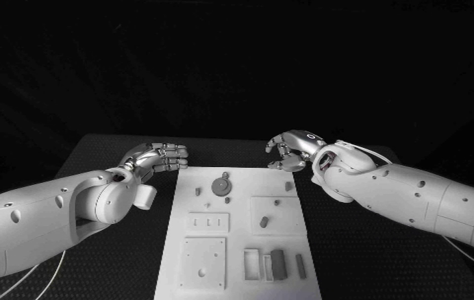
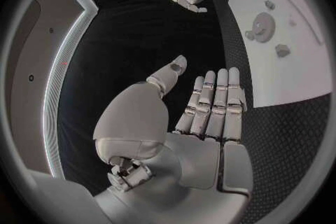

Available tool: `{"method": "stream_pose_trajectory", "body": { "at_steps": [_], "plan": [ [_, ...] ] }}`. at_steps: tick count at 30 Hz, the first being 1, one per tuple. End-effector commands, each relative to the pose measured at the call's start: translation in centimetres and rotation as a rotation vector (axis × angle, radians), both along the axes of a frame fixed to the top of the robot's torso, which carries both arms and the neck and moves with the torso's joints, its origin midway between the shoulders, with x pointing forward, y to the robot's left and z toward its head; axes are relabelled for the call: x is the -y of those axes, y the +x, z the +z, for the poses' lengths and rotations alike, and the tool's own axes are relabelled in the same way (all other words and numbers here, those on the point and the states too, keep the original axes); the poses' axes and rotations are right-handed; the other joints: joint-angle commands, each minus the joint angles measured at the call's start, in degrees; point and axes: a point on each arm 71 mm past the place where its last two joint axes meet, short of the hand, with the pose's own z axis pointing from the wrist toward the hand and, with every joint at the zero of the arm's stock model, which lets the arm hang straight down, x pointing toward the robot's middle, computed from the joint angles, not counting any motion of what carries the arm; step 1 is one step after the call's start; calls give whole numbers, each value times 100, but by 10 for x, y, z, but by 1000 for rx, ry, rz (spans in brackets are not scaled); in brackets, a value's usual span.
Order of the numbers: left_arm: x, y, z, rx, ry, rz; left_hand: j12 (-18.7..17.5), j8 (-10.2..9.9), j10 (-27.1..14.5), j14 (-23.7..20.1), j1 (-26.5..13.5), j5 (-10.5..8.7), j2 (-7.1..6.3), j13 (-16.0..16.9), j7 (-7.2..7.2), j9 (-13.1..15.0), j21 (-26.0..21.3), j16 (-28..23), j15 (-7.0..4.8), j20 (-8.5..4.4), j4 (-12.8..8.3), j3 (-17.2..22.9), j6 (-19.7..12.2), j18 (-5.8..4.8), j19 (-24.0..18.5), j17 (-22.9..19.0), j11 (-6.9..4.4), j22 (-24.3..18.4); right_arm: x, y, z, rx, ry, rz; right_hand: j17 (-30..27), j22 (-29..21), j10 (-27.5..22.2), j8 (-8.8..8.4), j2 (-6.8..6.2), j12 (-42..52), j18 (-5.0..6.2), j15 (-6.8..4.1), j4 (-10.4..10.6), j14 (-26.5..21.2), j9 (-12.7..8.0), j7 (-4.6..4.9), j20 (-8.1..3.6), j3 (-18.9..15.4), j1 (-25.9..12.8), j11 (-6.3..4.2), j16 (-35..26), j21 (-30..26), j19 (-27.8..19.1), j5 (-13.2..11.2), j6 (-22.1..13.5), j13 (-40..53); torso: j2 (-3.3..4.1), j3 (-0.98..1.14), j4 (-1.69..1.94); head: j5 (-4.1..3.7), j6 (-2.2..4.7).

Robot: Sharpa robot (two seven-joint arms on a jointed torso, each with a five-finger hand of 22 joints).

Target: Assemble the parts on the task board

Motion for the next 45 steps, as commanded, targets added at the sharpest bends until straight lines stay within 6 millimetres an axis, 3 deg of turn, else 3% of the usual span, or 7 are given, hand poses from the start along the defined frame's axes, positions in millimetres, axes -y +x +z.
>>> {"method": "stream_pose_trajectory", "body": {
  "at_steps": [1,5,7,14,18,31,45],
  "plan": [
    [3,0,2,15,-15,-21,-20,-10,-21,-5,27,18,1,-1,11,-7,-20,-29,20,20,-5,-37,-11,61,10,8,-5,-5,11,1,-4,-63,31,60,4,72,-46,-32,3,-9,77,16,-31,-46,-6,-1,8,-20,10,12,-21,-18,-57,11,-50,9,9,32,-26,-7,3],
    [3,1,2,17,-14,-21,-20,-10,-20,-5,30,18,2,-1,10,-7,-21,-30,20,19,-6,-36,-11,62,10,8,-6,-5,28,2,-12,-81,10,45,11,78,-68,-29,-16,1,85,21,-57,-65,-5,1,18,-25,30,15,-13,-18,-71,12,-49,17,9,33,-25,-20,-8],
    [3,1,2,17,-13,-21,-20,-10,-19,-6,32,18,2,-1,10,-7,-22,-31,19,19,-6,-35,-11,62,10,8,-6,-5,36,0,-20,-99,-1,40,16,83,-81,-19,-12,10,86,19,-96,-80,0,-5,25,-17,73,10,-7,-19,-84,12,-35,23,9,46,-36,-13,-13],
    [2,1,2,18,-12,-22,-20,-10,-18,-6,36,18,4,-1,8,-7,-23,-32,19,19,-6,-35,-10,62,10,9,-8,-6,53,-1,-34,-106,-33,6,30,99,-115,-13,-58,29,86,-28,-202,-129,5,-71,57,-38,148,-50,10,-17,-128,11,-53,34,10,39,-25,-14,-35],
    [2,1,2,17,-12,-24,-20,-10,-18,-7,38,18,3,-1,7,-7,-24,-33,19,19,-6,-35,-10,62,10,9,-8,-6,56,-3,-42,-123,-45,2,34,102,-117,-26,-81,35,86,-39,-186,-135,1,-70,66,-58,117,-52,18,-10,-124,11,-85,36,10,24,-14,-22,-39],
    [1,1,2,18,-11,-23,-23,-11,-19,-9,45,18,0,-1,5,-8,-27,-37,18,20,-7,-36,-11,61,9,10,-11,-6,59,-10,-61,-169,-53,9,37,103,-119,-27,-86,42,86,-39,-214,-142,2,-72,63,-46,169,-54,27,-6,-128,12,-102,37,5,12,-16,-1,-102],
    [1,1,2,18,-9,-23,-26,-11,-20,-11,54,18,0,-2,2,-8,-30,-41,18,20,-6,-36,-12,60,8,11,-14,-7,56,-13,-71,-177,-49,3,40,104,-116,7,-38,53,86,-33,-213,-146,19,-63,67,-48,186,-45,40,2,-130,12,-57,39,-1,13,-6,-4,-122]
  ]
}}
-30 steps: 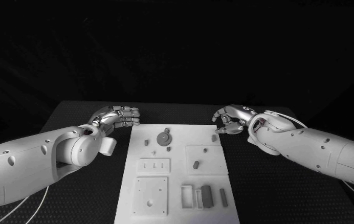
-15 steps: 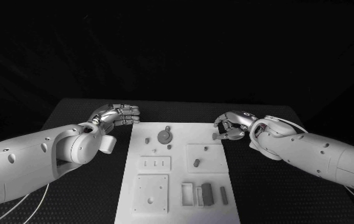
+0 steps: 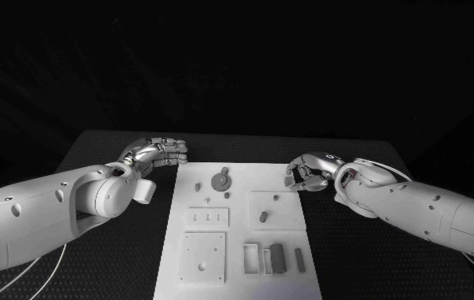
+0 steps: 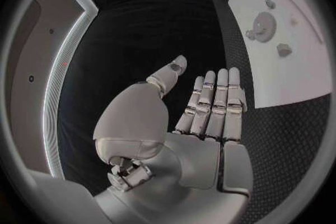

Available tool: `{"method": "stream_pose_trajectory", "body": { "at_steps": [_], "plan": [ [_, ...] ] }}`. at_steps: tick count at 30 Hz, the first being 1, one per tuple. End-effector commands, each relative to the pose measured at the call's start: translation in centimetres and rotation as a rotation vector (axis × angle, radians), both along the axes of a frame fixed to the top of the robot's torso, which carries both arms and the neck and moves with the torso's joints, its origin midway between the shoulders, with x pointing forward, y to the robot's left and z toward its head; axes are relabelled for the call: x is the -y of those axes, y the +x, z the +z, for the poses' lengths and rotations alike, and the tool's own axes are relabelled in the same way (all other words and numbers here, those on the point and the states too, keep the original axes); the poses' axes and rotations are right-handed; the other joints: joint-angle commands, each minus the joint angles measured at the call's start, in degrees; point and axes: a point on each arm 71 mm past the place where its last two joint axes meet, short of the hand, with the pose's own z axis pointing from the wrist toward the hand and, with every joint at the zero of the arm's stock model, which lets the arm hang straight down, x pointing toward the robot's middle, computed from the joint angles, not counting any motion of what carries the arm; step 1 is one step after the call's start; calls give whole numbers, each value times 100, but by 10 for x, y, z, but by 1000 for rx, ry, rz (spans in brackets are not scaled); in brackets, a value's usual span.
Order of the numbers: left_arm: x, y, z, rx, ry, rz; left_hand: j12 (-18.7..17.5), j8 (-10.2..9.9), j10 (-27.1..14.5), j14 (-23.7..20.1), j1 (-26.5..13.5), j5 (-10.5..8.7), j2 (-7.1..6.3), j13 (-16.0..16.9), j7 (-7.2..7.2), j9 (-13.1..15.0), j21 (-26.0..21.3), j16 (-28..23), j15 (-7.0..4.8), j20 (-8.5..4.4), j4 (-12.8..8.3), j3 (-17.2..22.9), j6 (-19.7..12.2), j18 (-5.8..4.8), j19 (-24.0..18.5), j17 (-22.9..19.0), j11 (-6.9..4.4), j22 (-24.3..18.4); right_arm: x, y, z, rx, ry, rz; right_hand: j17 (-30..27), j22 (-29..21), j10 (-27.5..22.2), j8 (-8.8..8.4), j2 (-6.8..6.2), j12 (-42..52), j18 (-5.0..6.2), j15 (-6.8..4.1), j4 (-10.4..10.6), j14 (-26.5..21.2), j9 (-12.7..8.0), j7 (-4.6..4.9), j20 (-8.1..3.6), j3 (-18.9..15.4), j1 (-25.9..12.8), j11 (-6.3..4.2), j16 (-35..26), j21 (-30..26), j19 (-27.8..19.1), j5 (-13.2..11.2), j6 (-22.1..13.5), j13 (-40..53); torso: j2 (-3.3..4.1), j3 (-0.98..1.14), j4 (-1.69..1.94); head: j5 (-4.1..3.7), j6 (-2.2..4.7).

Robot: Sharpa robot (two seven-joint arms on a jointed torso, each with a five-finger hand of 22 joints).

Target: Assemble the parts on the task board

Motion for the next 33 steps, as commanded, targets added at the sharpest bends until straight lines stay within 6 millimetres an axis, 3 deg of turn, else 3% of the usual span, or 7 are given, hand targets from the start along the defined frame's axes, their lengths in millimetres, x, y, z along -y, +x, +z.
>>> {"method": "stream_pose_trajectory", "body": {
  "at_steps": [1,16,21,33],
  "plan": [
    [3,0,2,14,-9,-21,-26,-12,-20,-11,54,18,0,-2,2,-9,-31,-20,18,20,-6,-36,-12,111,8,10,-14,-9,-2,0,-2,1,-7,8,10,105,-23,11,32,28,88,14,-30,-28,9,0,8,-10,49,8,42,3,-28,12,31,8,-1,-2,12,-11,-4],
    [2,-1,2,13,-10,-21,-28,-11,-19,-11,58,18,3,-1,2,-9,-33,-22,18,20,-5,-37,-11,110,9,11,-15,-9,-9,2,-8,10,1,0,10,104,41,73,176,67,88,26,10,25,36,13,-8,-33,8,20,83,44,28,12,131,5,1,-7,11,0,-32],
    [2,-1,2,10,-12,-19,-28,-11,-18,-10,59,18,3,-1,2,-9,-34,-23,18,20,-4,-37,-11,110,9,12,-15,-9,-10,2,-11,11,1,-9,7,103,58,102,221,75,88,27,5,42,48,14,-18,-41,1,22,92,54,41,12,183,2,-1,-4,9,35,-57],
    [1,-1,2,9,-12,-18,-28,-10,-16,-10,61,18,3,-1,2,-9,-36,-25,19,20,-4,-39,-9,109,10,14,-15,-9,-6,3,-10,22,-5,-28,0,99,98,183,354,89,88,-14,-37,81,89,-36,-45,-48,18,-25,109,76,77,12,330,-9,-7,-1,0,1,-79]
  ]
}}
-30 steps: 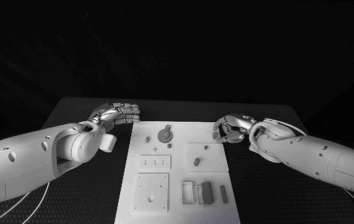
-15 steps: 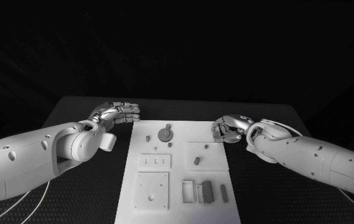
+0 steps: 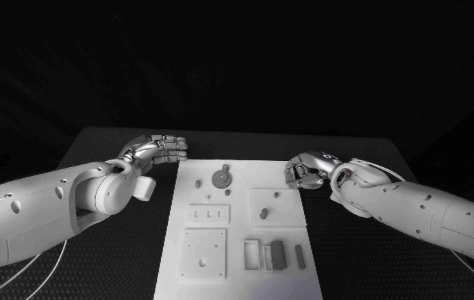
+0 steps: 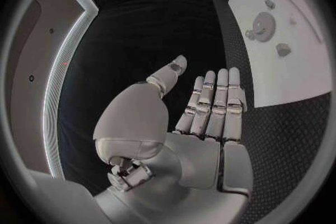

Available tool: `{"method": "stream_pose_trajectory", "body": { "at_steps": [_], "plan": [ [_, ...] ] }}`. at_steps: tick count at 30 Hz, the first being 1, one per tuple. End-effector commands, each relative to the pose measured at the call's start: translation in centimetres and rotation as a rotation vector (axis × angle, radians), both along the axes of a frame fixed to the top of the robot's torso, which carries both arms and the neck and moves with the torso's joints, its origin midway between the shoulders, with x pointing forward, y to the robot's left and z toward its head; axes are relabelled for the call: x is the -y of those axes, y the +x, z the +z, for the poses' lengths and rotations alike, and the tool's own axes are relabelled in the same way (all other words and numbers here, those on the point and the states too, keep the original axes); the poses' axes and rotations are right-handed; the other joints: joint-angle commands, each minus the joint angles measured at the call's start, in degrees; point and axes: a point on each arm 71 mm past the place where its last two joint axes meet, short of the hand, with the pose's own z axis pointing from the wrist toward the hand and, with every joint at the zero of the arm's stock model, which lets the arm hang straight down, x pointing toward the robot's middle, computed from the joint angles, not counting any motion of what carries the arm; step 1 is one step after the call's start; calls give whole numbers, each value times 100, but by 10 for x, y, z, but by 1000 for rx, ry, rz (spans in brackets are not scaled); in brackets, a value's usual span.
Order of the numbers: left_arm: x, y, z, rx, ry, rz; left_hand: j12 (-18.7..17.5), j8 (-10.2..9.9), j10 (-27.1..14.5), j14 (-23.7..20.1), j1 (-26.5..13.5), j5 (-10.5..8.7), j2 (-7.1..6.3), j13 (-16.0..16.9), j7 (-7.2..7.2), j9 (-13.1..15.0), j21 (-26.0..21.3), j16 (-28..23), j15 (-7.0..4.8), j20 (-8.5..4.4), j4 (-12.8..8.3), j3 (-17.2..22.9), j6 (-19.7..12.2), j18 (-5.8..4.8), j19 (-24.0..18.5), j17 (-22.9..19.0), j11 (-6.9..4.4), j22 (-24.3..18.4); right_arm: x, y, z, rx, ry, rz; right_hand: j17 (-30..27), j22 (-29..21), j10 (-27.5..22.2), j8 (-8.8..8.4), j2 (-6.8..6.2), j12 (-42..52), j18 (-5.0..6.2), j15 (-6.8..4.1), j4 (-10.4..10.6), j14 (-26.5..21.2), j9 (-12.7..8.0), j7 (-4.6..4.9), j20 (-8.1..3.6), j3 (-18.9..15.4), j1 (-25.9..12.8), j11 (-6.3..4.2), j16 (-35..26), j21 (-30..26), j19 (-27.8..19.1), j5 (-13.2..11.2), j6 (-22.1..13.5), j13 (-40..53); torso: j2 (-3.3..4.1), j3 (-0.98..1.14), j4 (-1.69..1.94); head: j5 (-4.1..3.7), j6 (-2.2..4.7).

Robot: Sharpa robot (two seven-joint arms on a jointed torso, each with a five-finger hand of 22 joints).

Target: Assemble the parts on the task board

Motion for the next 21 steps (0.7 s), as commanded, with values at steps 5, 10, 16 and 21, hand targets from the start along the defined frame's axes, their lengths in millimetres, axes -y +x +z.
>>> {"method": "stream_pose_trajectory", "body": {
  "at_steps": [5,10,16,21],
  "plan": [
    [2,0,2,10,-11,-17,-28,-10,-15,-10,62,18,3,-1,2,-9,-37,-26,19,20,-4,-40,-8,103,10,10,-15,-10,-1,0,0,10,-9,-4,-6,98,43,43,95,25,92,-29,-20,27,22,-13,-9,-30,-8,-18,23,35,39,11,96,-11,0,8,-5,-30,-17],
    [2,0,2,11,-11,-17,-29,-10,-14,-9,62,18,4,0,2,-9,-38,-26,19,20,-3,-40,-8,103,11,10,-15,-10,-3,1,0,14,-9,-2,-7,98,46,54,103,24,92,-36,-23,30,29,-20,-10,-37,-10,-25,23,36,39,11,116,-12,-1,6,-4,-67,-49],
    [2,0,2,11,-11,-17,-30,-10,-14,-9,64,18,5,-1,2,-9,-39,-27,19,20,-4,-41,-8,103,12,11,-15,-10,-5,1,-1,8,-9,1,-8,98,48,60,96,24,92,-40,-25,31,34,-25,-11,-45,-16,-30,23,37,39,11,127,-14,-2,3,1,-78,-56],
    [1,0,2,11,-10,-16,-30,-10,-14,-9,65,18,5,-1,2,-9,-39,-28,19,20,-4,-41,-8,103,12,12,-15,-10,-6,1,-2,4,-10,0,-9,98,49,60,89,23,92,-42,-26,31,35,-26,-12,-50,-19,-31,23,37,38,11,128,-15,-1,2,-2,-74,-62]
  ]
}}
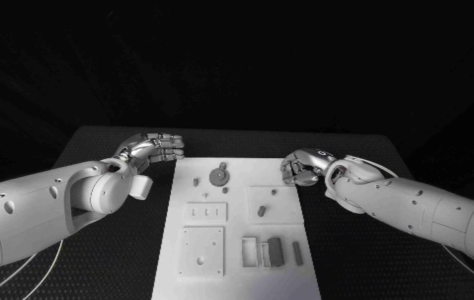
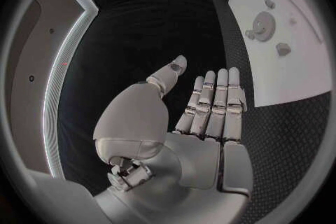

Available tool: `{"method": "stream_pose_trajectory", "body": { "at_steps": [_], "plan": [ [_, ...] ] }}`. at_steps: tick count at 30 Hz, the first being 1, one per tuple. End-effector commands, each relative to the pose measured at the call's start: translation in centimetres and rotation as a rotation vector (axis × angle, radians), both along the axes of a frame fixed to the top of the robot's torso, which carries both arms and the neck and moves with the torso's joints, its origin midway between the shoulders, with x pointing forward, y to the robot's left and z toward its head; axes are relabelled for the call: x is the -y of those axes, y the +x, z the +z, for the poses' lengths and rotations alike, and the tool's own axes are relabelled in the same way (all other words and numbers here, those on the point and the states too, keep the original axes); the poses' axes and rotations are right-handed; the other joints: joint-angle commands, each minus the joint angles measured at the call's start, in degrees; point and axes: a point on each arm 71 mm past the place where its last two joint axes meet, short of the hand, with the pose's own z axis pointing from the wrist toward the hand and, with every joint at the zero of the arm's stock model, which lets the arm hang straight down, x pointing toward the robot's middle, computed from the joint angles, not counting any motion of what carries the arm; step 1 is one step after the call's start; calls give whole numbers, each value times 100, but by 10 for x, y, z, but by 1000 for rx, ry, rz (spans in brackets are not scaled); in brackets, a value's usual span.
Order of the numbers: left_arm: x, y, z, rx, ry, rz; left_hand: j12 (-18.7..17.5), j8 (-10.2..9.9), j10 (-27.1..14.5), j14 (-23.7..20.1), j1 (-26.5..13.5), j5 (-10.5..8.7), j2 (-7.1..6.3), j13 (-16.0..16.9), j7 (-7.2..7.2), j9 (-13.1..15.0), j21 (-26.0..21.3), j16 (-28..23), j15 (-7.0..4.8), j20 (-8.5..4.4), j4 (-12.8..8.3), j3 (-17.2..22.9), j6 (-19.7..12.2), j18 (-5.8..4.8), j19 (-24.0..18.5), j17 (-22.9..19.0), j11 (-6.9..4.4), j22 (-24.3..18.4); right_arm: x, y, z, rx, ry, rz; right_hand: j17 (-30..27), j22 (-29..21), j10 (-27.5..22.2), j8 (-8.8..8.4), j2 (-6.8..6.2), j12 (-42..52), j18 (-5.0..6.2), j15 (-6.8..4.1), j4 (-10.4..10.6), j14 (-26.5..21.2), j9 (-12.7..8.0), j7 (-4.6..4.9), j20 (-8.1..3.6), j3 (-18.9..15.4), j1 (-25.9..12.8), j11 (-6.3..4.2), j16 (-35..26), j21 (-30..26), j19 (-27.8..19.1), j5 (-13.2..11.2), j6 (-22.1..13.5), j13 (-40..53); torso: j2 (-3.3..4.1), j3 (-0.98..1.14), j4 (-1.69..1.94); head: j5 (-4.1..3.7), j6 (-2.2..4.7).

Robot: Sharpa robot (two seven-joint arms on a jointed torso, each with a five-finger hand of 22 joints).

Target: Assemble the parts on the task board

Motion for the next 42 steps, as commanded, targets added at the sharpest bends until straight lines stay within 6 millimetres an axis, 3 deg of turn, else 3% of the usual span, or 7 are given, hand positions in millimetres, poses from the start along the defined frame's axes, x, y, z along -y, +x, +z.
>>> {"method": "stream_pose_trajectory", "body": {
  "at_steps": [1,7,17,26,37,39,42],
  "plan": [
    [2,0,2,11,-10,-17,-30,-10,-14,-9,66,18,5,-1,3,-10,-40,-28,19,20,-4,-41,-8,64,12,9,-15,-6,-1,-1,-2,-2,-10,3,-8,93,28,39,45,24,93,-34,-6,1,6,0,-12,-30,-20,-11,23,37,38,11,43,-9,1,-1,-4,9,-5],
    [2,0,2,11,-11,-18,-31,-11,-14,-9,67,18,5,-1,3,-10,-41,-30,19,20,-4,-42,-8,64,12,10,-15,-6,0,0,-2,3,-9,-1,-10,92,34,59,76,23,93,-44,-3,5,19,-13,-15,-29,-17,-23,24,38,41,12,81,-12,-2,-7,1,1,-3],
    [1,-1,2,11,-10,-16,-32,-11,-14,-8,70,18,7,-1,3,-10,-42,-31,18,19,-4,-42,-8,64,13,11,-15,-6,0,0,-1,8,-13,-4,-15,93,44,134,351,16,93,-101,-32,8,80,-75,-28,2,63,-84,25,41,33,12,214,-19,-1,1,-4,5,-1],
    [1,0,2,11,-10,-16,-33,-11,-14,-8,73,18,7,-1,3,-10,-43,-32,18,19,-4,-42,-8,64,14,12,-15,-6,-1,-1,-1,10,-11,0,-15,98,42,153,493,15,93,-119,-42,3,108,-93,-32,0,117,-102,29,47,16,12,250,-18,-1,4,-4,2,0],
    [2,-1,1,1,11,-26,11,10,82,39,24,18,20,22,27,-4,-40,-17,13,15,4,-71,34,67,39,33,0,1,-3,0,3,58,-1,-48,-12,102,49,161,552,19,93,-126,-35,5,125,-100,-30,-27,111,-109,36,57,14,12,268,-15,-2,5,-10,11,13],
    [3,-1,0,-1,21,-35,101,37,253,187,-46,18,34,67,70,4,0,64,-42,-17,9,-106,94,83,123,86,-57,26,-4,-1,4,69,-2,-54,-12,103,56,166,559,23,93,-130,-37,12,131,-104,-31,-36,105,-113,40,64,21,12,278,-14,-5,5,-13,14,22],
    [5,-1,0,-3,45,-59,205,109,448,331,-214,20,73,126,16,24,54,145,-111,-74,24,-169,246,87,241,165,-148,64,-8,-4,7,82,-8,-57,-11,104,69,172,555,28,93,-137,-43,23,139,-112,-38,-42,118,-121,46,73,32,12,292,-12,-12,4,-11,17,37]
  ]
}}
